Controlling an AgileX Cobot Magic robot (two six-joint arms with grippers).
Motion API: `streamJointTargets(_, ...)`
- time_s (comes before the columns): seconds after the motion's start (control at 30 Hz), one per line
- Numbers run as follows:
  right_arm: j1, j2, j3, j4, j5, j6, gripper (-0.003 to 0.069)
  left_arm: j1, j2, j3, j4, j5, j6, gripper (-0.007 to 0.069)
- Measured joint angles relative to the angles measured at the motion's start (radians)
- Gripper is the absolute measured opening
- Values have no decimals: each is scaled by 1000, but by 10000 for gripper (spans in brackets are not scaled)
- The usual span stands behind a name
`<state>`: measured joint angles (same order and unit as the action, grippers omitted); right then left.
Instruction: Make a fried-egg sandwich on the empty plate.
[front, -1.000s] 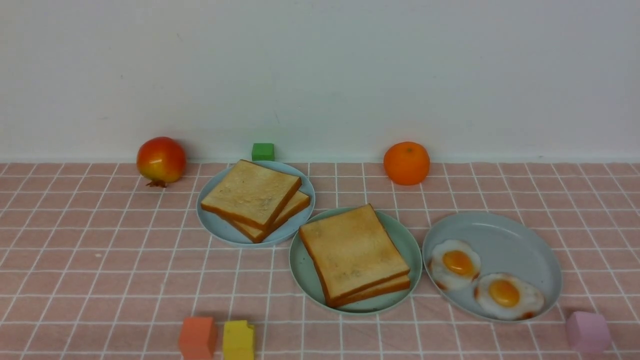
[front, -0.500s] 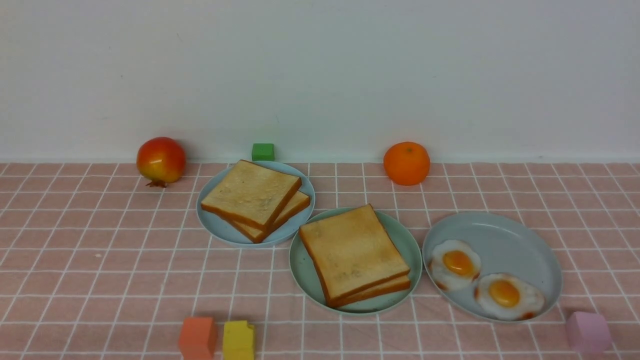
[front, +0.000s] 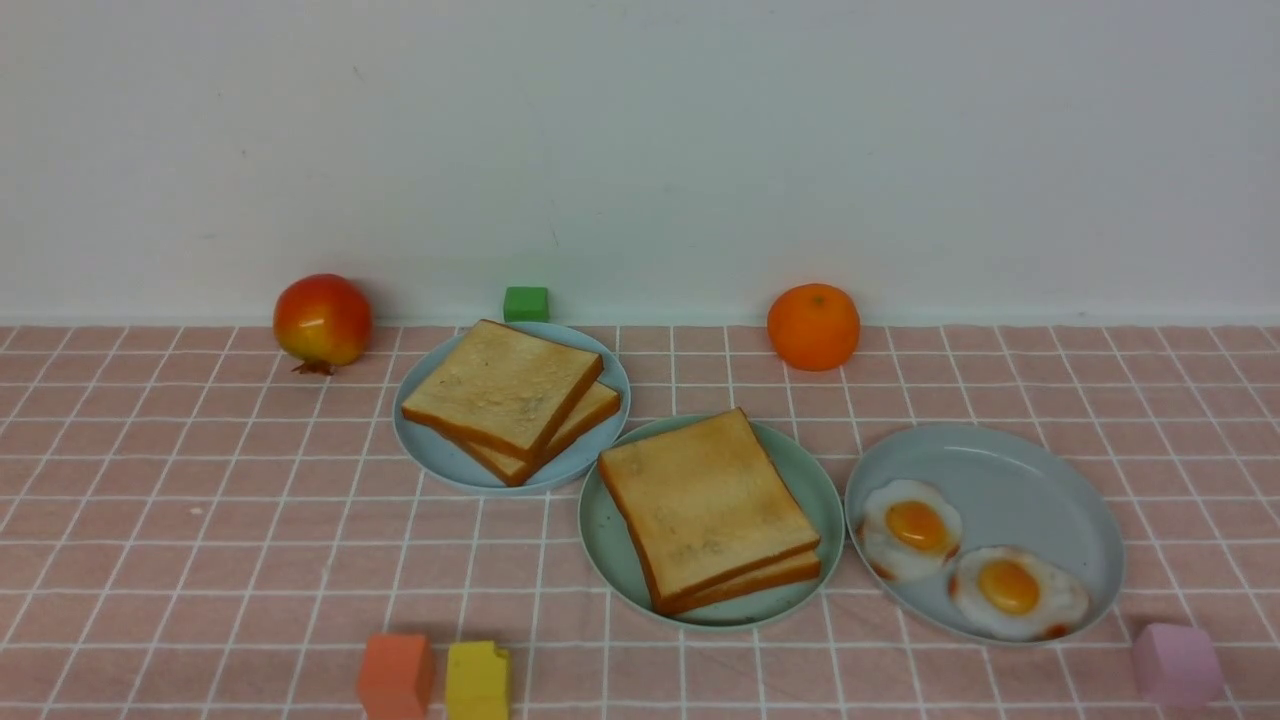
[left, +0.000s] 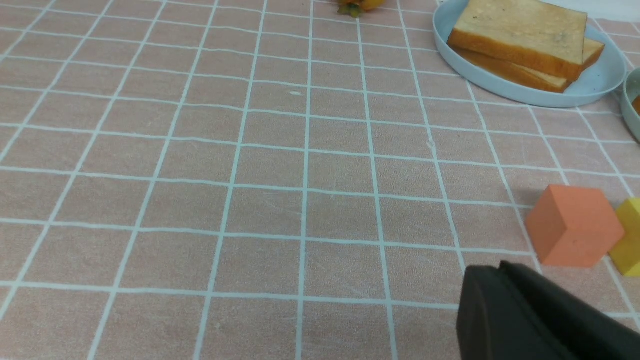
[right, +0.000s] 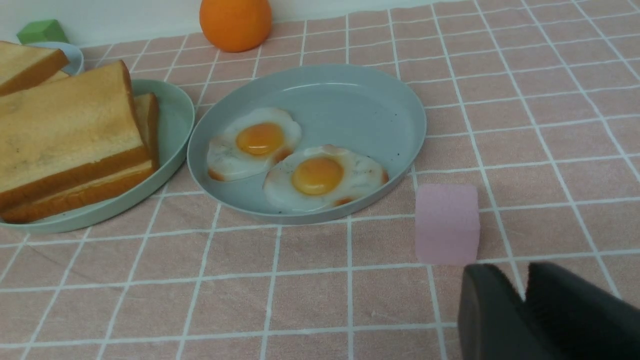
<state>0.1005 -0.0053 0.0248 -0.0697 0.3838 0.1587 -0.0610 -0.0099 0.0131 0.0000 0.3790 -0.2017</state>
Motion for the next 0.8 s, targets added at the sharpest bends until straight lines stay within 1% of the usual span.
streamJointTargets(0.8, 0, 0, 0, 0, 0, 0, 189, 0, 0, 0, 0, 0, 0, 63)
